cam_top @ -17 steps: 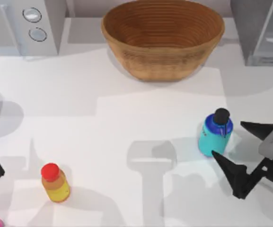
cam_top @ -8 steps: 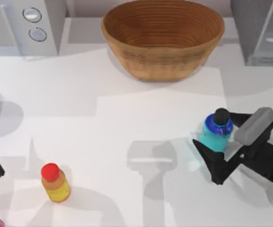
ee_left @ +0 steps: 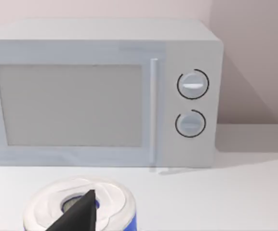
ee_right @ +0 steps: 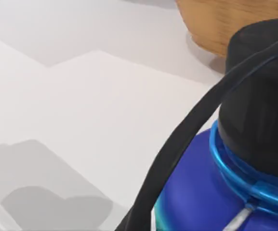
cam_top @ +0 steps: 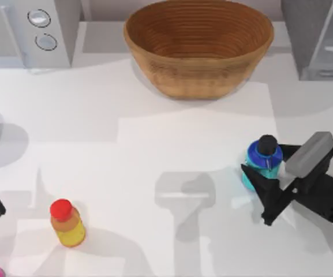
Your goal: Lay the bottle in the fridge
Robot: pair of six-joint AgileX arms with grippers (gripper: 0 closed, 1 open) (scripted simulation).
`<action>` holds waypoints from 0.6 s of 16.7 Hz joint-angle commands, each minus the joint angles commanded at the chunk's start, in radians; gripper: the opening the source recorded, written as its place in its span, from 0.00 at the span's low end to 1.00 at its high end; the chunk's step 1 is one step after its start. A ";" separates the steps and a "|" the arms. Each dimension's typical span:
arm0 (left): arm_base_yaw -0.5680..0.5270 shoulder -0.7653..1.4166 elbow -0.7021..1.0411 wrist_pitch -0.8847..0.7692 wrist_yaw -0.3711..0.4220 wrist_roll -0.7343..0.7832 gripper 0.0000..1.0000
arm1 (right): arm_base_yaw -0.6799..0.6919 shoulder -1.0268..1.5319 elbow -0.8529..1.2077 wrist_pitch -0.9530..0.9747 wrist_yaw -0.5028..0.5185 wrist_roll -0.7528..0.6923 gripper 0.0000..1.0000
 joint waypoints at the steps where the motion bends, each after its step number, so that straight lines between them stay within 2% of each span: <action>1: 0.000 0.000 0.000 0.000 0.000 0.000 1.00 | 0.000 0.000 0.000 0.000 0.000 0.000 0.40; 6: 0.000 0.000 0.000 0.000 0.000 0.000 1.00 | 0.000 0.000 0.000 0.000 0.000 0.000 0.03; 10: 0.000 0.000 0.000 0.000 0.000 0.000 1.00 | 0.000 0.000 0.000 0.000 0.000 0.000 0.01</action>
